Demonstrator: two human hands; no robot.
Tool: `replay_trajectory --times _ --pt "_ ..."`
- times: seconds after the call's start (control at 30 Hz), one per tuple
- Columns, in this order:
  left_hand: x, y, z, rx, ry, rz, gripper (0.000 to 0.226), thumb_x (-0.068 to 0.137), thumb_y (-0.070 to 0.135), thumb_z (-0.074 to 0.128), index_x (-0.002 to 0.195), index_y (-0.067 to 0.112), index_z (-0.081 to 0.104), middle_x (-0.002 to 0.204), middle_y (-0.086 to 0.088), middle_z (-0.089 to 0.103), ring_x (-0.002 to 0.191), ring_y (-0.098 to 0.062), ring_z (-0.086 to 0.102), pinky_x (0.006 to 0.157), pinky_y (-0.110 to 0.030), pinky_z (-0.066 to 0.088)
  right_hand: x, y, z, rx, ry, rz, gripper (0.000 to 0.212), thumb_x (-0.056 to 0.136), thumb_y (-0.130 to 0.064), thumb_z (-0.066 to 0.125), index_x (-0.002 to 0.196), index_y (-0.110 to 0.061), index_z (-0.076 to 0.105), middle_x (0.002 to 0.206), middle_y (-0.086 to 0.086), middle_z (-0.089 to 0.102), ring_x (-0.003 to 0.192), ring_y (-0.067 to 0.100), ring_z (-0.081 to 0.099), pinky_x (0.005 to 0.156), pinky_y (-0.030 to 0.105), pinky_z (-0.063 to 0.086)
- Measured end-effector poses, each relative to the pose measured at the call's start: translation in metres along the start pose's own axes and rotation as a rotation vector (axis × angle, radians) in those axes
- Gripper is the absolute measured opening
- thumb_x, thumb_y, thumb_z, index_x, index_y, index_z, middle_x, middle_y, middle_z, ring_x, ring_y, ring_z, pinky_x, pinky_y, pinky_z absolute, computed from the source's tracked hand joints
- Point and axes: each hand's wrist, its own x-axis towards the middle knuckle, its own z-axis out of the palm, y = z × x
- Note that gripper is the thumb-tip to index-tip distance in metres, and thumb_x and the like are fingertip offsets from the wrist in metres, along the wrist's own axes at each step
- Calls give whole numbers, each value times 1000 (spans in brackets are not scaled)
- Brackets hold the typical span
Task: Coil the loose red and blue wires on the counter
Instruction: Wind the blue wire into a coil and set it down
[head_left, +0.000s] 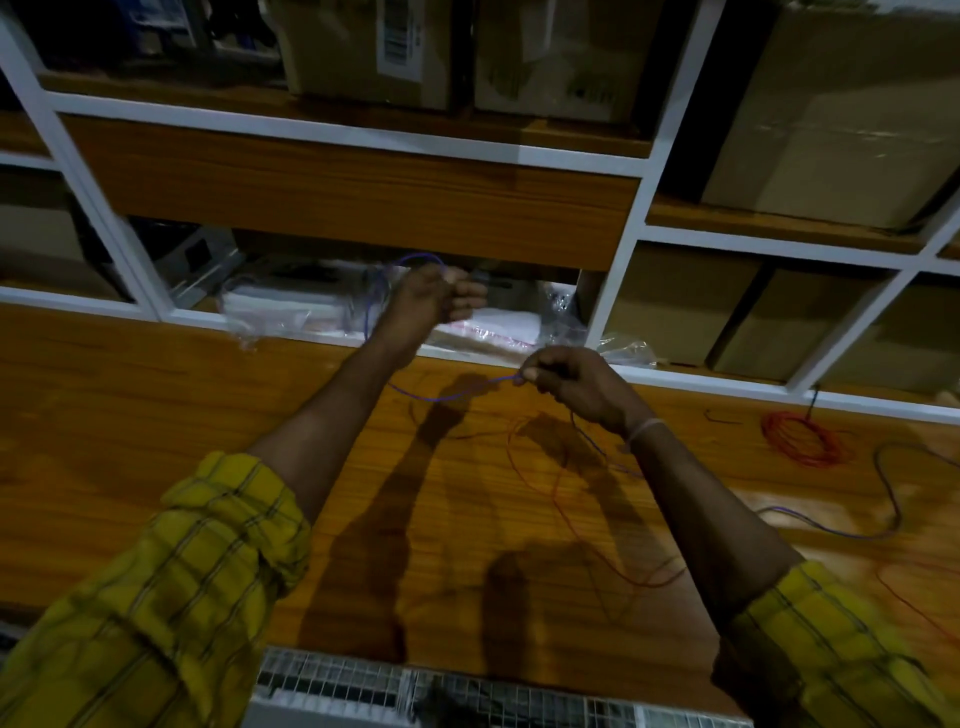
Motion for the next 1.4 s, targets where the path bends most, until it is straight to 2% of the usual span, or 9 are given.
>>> replay_trajectory --times 0.17,0.27,0.37,0.6,0.77,0.97,1.07,1.2,1.4 --pt "-22 -9 23 396 -347 -272 32 113 20 37 109 -3 58 98 -22 70 86 -37 69 68 -36 58 15 -16 -5 122 260 25 27 101 -26 64 90 -4 72 68 -10 62 60 -2 53 58 19 45" --pt "-26 -2 30 436 -429 -431 40 112 20 34 110 -6 64 81 -19 69 56 -25 61 52 -28 49 15 -11 -11 151 322 58 29 99 -30 67 89 -4 72 70 -10 65 60 -1 54 55 23 48" --pt "-25 3 30 273 -538 -567 39 111 20 30 107 -3 62 62 1 36 45 -8 21 43 -24 15 12 -6 -16 223 319 72 33 97 -32 70 85 -1 69 78 0 67 63 6 52 55 28 45" --pt "-31 23 20 -101 -834 -593 31 109 30 33 95 10 51 63 7 23 48 -7 15 43 -23 17 5 11 -38 339 209 65 64 96 -46 67 79 12 47 73 12 41 63 17 41 61 25 44" --pt "-19 40 -20 -826 -674 -265 28 106 21 40 95 10 62 66 4 41 52 -9 27 51 -26 28 -5 42 -57 416 327 181 68 93 -58 65 90 9 55 70 2 41 63 15 40 63 32 41" --pt "-1 40 -66 -1294 32 47 38 111 18 37 84 4 60 58 -2 38 40 -17 30 41 -29 27 -21 78 -53 279 327 319 34 100 -43 62 90 -13 74 75 -1 53 69 18 47 59 31 44" --pt "7 23 -63 -1226 191 32 40 114 22 32 83 7 54 54 0 33 38 -15 26 39 -27 25 -20 80 -39 -31 249 290 29 104 -34 58 94 -14 76 81 -8 66 71 10 55 66 28 43" --pt "14 11 -38 -966 282 -65 37 113 28 32 86 12 51 51 3 36 36 -10 27 36 -24 23 -9 71 -23 -380 81 207 21 103 -17 59 106 -9 79 109 13 75 89 23 68 75 27 48" --pt "20 -6 -10 -740 258 -206 38 114 29 28 82 17 44 48 6 37 35 -8 32 39 -17 29 -6 38 -15 -427 -167 49 22 102 -14 60 114 -12 79 113 11 71 100 25 66 90 37 53"
